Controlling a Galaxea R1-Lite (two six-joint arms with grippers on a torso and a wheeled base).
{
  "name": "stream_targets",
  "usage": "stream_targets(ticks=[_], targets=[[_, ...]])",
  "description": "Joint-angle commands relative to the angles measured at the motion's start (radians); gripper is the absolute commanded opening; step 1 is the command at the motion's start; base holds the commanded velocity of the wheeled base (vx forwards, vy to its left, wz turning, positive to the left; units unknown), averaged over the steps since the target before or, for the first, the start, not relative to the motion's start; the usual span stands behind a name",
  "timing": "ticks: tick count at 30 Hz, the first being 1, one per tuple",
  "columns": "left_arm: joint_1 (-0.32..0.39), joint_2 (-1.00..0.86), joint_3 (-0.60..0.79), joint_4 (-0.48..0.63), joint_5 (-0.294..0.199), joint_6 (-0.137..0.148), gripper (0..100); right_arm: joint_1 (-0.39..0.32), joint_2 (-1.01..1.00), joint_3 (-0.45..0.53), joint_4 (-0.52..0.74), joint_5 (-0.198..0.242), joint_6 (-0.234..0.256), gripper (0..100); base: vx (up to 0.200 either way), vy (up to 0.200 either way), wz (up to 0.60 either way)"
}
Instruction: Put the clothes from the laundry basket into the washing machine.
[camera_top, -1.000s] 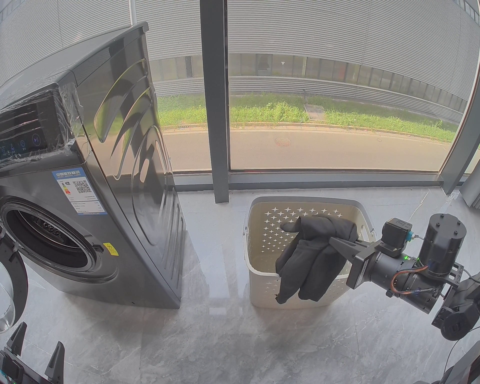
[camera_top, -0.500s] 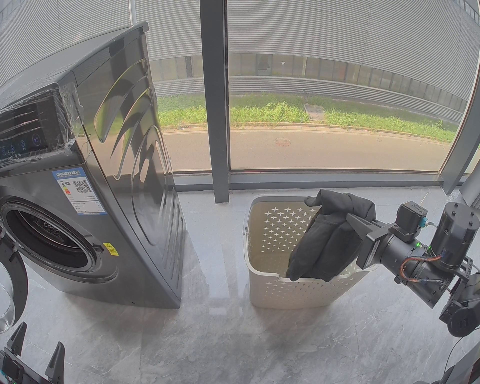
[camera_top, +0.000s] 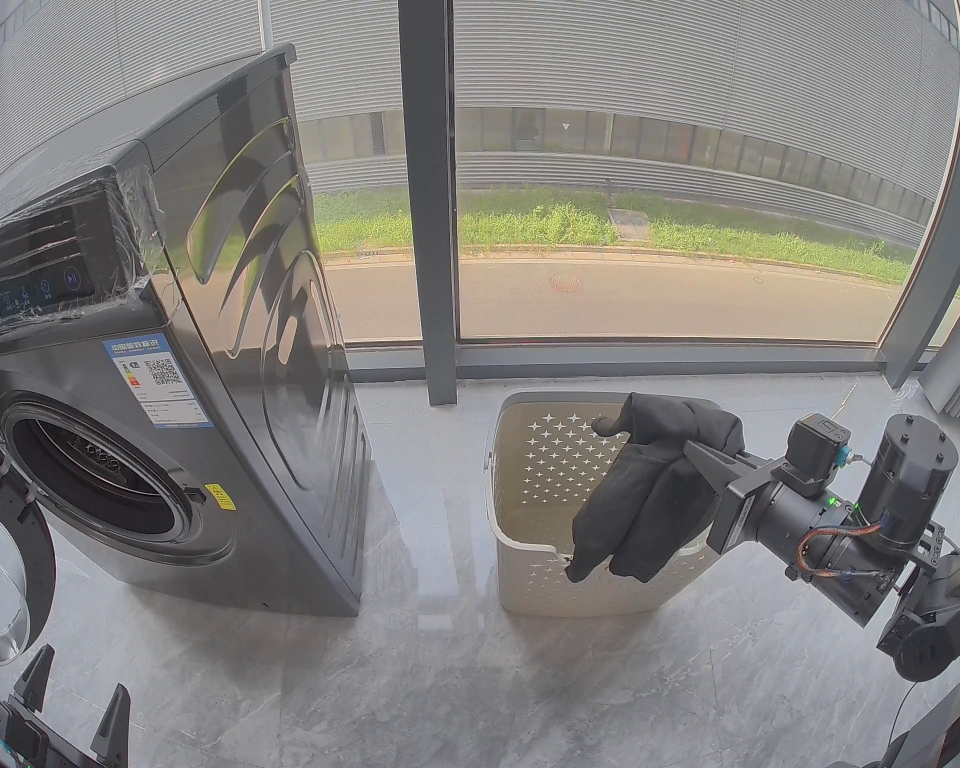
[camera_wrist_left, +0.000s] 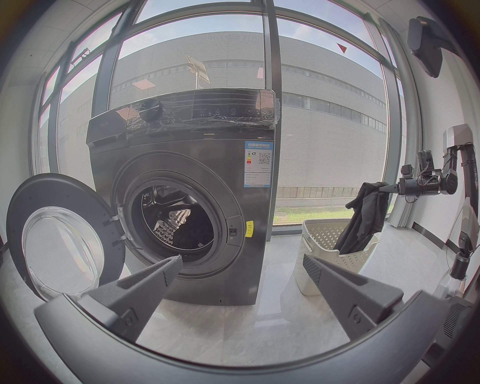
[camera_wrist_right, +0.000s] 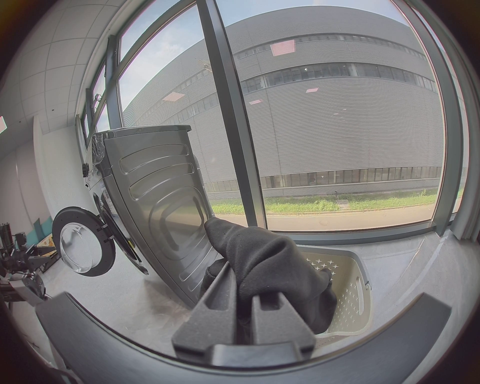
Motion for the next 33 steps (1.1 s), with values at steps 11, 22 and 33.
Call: stream_targets(ticks=[11,22,33], targets=[[0.0,-0.013,0.015,0.0,0.0,-0.004,100,0.03,0.001,0.001,-0.001,-0.001,0.02,0,0.0,0.2,0.0],[0.0,-0.013,0.015,0.0,0.0,-0.004,100,0.037,-0.009,0.015,-0.001,0.019,0.02,0,0.0,0.2,0.0],[0.0,-0.013,0.015,0.0,0.0,-0.006,100,0.065,-0.015,0.046,-0.03,0.039,0.02,0,-0.055,0.036,0.0]])
